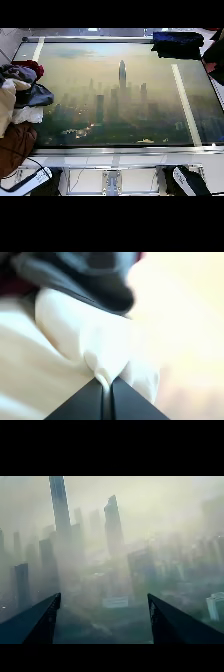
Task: Fold the shirts.
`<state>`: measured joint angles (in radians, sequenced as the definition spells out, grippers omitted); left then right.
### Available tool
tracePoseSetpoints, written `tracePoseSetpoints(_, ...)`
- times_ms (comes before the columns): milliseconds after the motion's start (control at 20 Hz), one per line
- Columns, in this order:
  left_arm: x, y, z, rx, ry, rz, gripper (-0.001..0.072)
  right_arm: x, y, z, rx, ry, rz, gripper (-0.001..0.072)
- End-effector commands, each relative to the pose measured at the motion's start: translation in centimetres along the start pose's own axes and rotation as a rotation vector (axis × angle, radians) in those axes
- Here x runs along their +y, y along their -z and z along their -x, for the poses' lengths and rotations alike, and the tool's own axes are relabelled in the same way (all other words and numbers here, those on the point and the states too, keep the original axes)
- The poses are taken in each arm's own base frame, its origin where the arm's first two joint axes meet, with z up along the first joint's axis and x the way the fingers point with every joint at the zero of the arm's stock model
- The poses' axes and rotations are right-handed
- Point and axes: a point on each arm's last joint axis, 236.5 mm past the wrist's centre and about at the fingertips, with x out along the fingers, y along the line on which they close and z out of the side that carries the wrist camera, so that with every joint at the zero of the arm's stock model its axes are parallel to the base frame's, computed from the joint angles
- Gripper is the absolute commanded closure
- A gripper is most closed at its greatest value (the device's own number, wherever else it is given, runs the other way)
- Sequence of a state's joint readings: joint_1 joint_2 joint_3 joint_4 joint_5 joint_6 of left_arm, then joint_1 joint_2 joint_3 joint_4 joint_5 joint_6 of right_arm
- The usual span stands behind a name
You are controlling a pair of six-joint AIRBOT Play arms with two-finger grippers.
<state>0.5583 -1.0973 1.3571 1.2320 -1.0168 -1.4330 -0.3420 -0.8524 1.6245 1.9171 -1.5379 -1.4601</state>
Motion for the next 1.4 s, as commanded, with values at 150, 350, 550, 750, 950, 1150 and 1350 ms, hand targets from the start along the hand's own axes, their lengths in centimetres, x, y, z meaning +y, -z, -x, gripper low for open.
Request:
tracePoseSetpoints(150,-19.9,-3.5,19.9,-0.371,0.674,-0.071,0.0698,3.5,-4.6,8.9,-0.257,0.003,0.264,0.01)
tracePoseSetpoints(350,-29.4,4.5,21.7,-0.127,0.977,-0.216,0.0698,5.3,-6.1,13.6,-0.394,0.007,0.329,0.01)
tracePoseSetpoints(550,-36.7,16.5,18.1,0.23,1.101,-0.414,0.0698,4.9,-5.5,12.8,-0.356,0.01,0.324,0.01)
tracePoseSetpoints(750,-39.7,24.1,10.9,0.383,1.0,-0.576,-0.0007,3.6,-4.6,9.5,-0.255,0.014,0.302,0.01)
tracePoseSetpoints(950,-35.6,18.3,3.9,0.291,0.797,-0.423,-0.0004,1.8,-3.6,4.8,-0.114,0.016,0.293,0.01)
tracePoseSetpoints(1150,-23.5,18.2,-3.8,0.454,0.391,-0.239,0.0001,-1.3,1.2,-3.6,0.181,-0.009,0.199,0.0101)
tracePoseSetpoints(1350,-23.4,23.9,-7.3,0.595,0.418,-0.179,0.0002,-3.1,8.7,-12.0,0.429,-0.058,0.1,0.01)
